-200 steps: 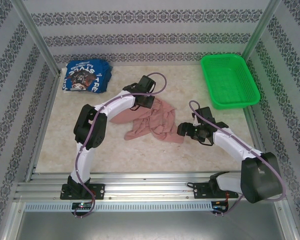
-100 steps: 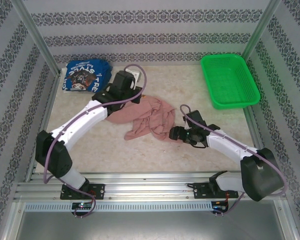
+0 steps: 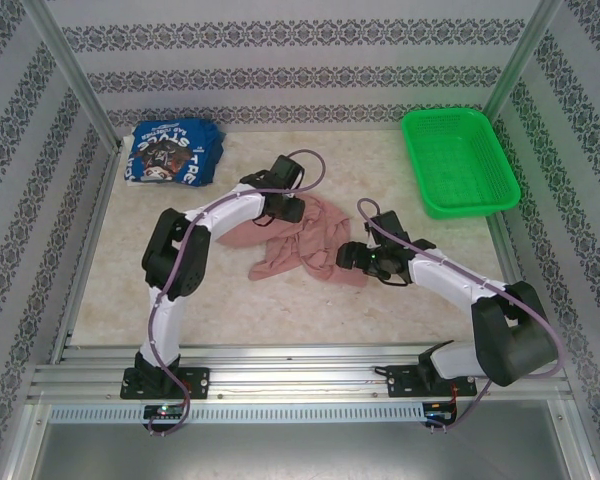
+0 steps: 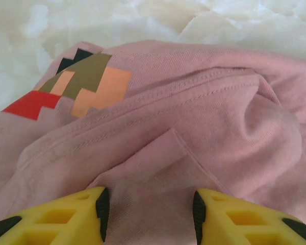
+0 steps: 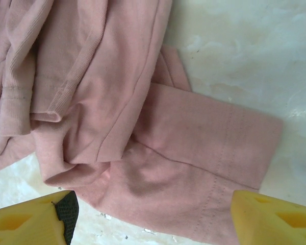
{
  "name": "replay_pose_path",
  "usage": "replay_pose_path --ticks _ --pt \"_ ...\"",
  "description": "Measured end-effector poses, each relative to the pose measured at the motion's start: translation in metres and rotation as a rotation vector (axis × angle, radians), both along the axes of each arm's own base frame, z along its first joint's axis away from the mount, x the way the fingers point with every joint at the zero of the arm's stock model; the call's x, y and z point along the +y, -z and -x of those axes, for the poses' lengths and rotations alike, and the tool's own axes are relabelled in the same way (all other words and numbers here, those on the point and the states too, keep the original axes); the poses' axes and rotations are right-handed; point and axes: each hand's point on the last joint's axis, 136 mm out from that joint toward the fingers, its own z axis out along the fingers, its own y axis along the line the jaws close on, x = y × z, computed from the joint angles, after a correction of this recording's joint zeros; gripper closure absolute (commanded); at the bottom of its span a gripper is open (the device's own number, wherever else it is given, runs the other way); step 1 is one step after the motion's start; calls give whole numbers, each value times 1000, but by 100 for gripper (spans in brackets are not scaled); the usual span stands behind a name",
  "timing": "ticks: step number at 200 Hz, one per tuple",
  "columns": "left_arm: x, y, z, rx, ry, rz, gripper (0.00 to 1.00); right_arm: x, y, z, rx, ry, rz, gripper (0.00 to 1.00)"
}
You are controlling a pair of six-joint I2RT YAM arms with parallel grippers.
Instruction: Fold and stack the t-shirts
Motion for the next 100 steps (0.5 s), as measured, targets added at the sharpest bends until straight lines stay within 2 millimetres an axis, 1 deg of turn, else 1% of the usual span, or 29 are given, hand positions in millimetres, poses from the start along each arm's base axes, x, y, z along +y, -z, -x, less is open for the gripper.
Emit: replay_pose_path --ticks 15,35,59,100 --pt "-2 -2 -4 -11 -1 4 51 -3 2 1 5 6 2 21" --pt "-5 -8 -10 -36 -1 19 51 -3 4 3 11 4 2 21" --pt "-9 -10 -14 -62 -1 31 50 -3 4 3 9 1 2 21" --pt "-5 -13 -20 -88 -21 8 51 -2 3 0 -2 -7 -10 21"
